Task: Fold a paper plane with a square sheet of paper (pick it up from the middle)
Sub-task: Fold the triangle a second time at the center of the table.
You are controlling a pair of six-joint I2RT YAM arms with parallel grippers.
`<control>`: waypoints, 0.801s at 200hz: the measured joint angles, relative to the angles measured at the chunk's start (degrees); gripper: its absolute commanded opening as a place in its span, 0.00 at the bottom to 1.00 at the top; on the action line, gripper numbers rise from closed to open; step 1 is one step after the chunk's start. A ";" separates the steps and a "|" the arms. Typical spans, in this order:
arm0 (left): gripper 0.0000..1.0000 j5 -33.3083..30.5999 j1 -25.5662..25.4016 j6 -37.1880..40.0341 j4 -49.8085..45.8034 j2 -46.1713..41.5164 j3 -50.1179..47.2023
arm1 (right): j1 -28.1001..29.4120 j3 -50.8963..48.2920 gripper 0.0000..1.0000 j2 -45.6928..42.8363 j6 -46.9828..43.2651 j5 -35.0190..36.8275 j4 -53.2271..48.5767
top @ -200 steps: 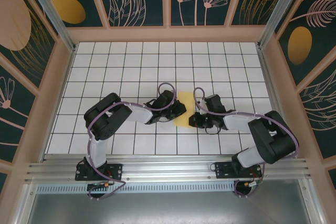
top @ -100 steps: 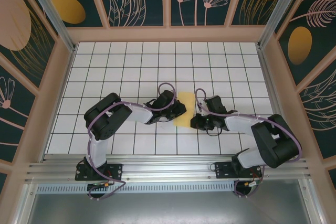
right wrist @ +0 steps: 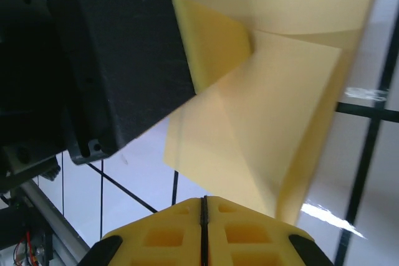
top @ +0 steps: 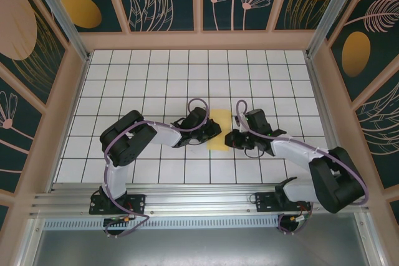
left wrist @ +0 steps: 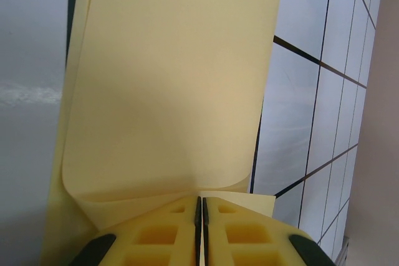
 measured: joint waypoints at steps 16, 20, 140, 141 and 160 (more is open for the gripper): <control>0.14 0.00 0.00 0.00 -0.02 0.02 0.07 | 0.59 0.98 0.10 2.89 0.13 -0.22 0.66; 0.14 0.00 0.00 0.02 -0.02 0.02 0.07 | 0.68 1.14 0.10 3.69 0.13 -0.28 0.90; 0.17 0.20 0.00 0.02 0.15 0.22 0.33 | -2.21 -0.94 0.10 9.14 -0.50 0.20 4.37; 0.17 0.20 0.00 0.02 0.17 0.22 0.33 | -2.32 -1.07 0.10 9.11 -0.55 0.07 4.52; 0.22 0.33 -0.13 0.09 0.61 0.22 0.33 | -4.26 -2.71 0.10 9.03 -0.42 -2.32 6.86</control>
